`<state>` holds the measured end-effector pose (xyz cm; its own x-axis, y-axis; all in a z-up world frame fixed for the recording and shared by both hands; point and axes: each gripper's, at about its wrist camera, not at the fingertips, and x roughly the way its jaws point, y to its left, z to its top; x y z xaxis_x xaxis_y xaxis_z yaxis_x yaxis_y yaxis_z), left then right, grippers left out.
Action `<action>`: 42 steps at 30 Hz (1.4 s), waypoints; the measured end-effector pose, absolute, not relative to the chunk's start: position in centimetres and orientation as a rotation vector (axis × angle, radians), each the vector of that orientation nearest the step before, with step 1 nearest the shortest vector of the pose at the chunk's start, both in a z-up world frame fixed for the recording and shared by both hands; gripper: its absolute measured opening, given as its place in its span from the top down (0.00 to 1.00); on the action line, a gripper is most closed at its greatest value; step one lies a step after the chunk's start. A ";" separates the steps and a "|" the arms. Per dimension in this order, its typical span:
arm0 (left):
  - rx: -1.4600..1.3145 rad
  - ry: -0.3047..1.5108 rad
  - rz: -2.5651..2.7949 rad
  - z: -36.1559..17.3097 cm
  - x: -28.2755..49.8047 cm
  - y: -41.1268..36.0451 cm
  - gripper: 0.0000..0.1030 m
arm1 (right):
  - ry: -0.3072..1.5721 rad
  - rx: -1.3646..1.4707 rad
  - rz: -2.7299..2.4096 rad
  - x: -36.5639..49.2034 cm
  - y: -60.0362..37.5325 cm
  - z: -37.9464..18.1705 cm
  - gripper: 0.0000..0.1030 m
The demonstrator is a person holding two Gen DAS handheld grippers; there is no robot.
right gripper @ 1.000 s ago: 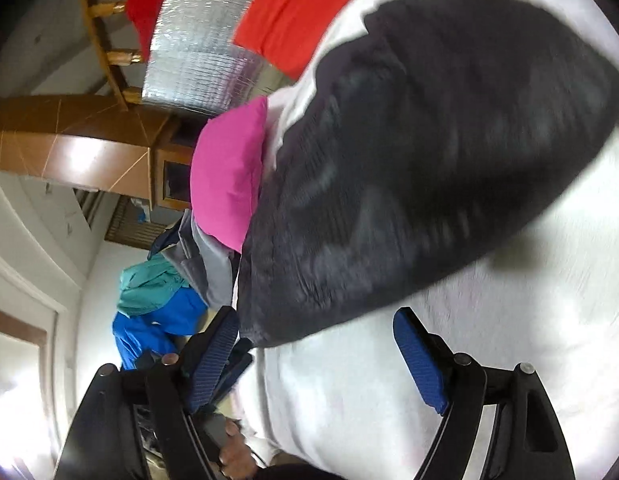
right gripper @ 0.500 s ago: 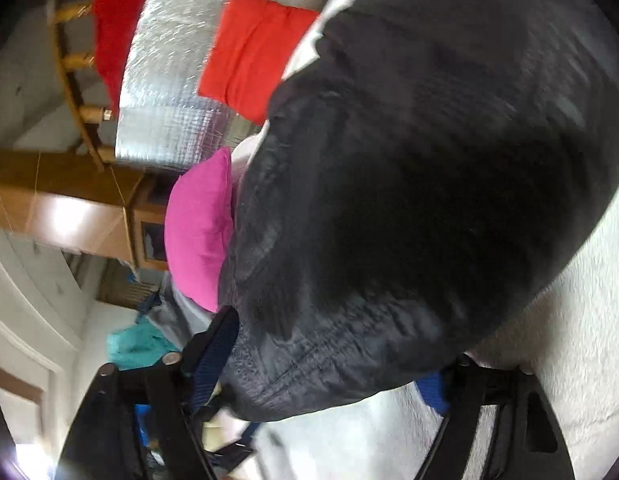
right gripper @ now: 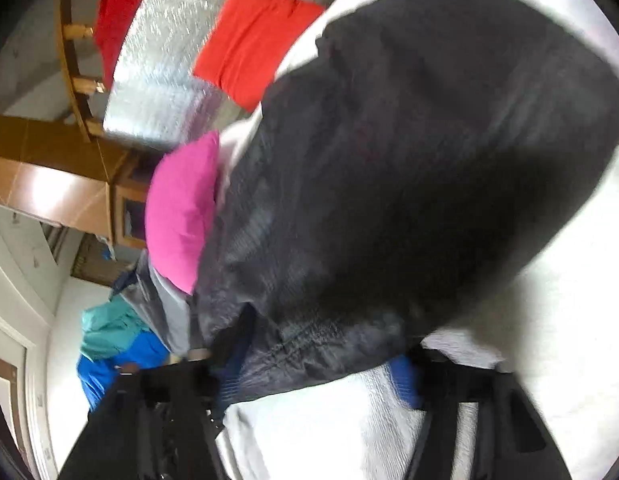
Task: Fold large clothes
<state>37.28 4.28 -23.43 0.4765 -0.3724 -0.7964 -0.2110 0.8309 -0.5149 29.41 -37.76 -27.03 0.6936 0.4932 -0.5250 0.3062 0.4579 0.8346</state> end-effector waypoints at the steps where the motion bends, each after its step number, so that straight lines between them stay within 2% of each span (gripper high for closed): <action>1: -0.633 1.087 -0.099 -23.4 37.3 5.1 0.30 | 0.843 1.144 0.120 28.9 -38.5 -27.0 0.27; 8: -0.761 1.039 0.010 -23.8 37.2 9.2 0.26 | 0.719 1.311 -0.112 24.6 -47.1 -28.3 0.23; 12: -0.761 0.999 0.052 -23.8 37.4 9.3 0.26 | 0.671 1.386 -0.086 25.5 -48.3 -29.5 0.23; 13: -0.751 0.990 0.051 -23.8 37.5 9.0 0.31 | 0.676 1.359 -0.083 25.9 -48.0 -29.4 0.31; 14: -0.738 0.975 0.044 -23.6 37.6 8.6 0.38 | 0.679 1.316 -0.094 26.4 -47.6 -28.9 0.45; 15: -0.718 0.966 0.037 -23.4 37.7 8.2 0.47 | 0.678 1.257 -0.111 26.6 -47.2 -28.2 0.51; 17: -0.661 0.935 0.039 -22.6 37.9 7.3 0.51 | 0.630 1.203 -0.108 26.3 -46.8 -26.8 0.57; 20: -0.631 0.928 0.040 -22.5 37.8 7.2 0.52 | 0.604 1.057 -0.133 26.3 -45.7 -24.7 0.57; 23: -0.635 0.986 0.059 -23.6 38.2 7.9 0.49 | 0.744 1.005 -0.212 26.7 -45.4 -26.7 0.57; 25: -0.638 0.989 0.066 -23.7 39.2 7.7 0.45 | 0.767 1.088 -0.207 26.6 -46.0 -27.9 0.57; 28: -0.587 0.979 0.083 -22.9 37.9 8.0 0.42 | 0.736 1.075 -0.202 25.9 -46.0 -26.3 0.53; 30: -0.544 0.965 0.097 -22.4 37.3 7.9 0.41 | 0.713 1.049 -0.223 25.1 -46.0 -25.4 0.44; 32: -0.483 0.945 0.123 -21.5 36.7 7.7 0.40 | 0.696 1.044 -0.267 24.5 -46.1 -24.9 0.28; 33: -0.459 0.931 0.132 -21.1 36.3 7.7 0.39 | 0.679 1.049 -0.299 23.6 -46.6 -24.6 0.26; 42: -0.215 0.779 0.200 -17.9 34.2 5.9 0.34 | 0.660 1.165 -0.320 23.5 -49.3 -25.7 0.24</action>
<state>34.18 5.94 -17.91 0.6949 0.0992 -0.7122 -0.2569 0.9593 -0.1170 23.46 -49.27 -25.68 0.7707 0.0996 -0.6294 0.5556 0.3787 0.7402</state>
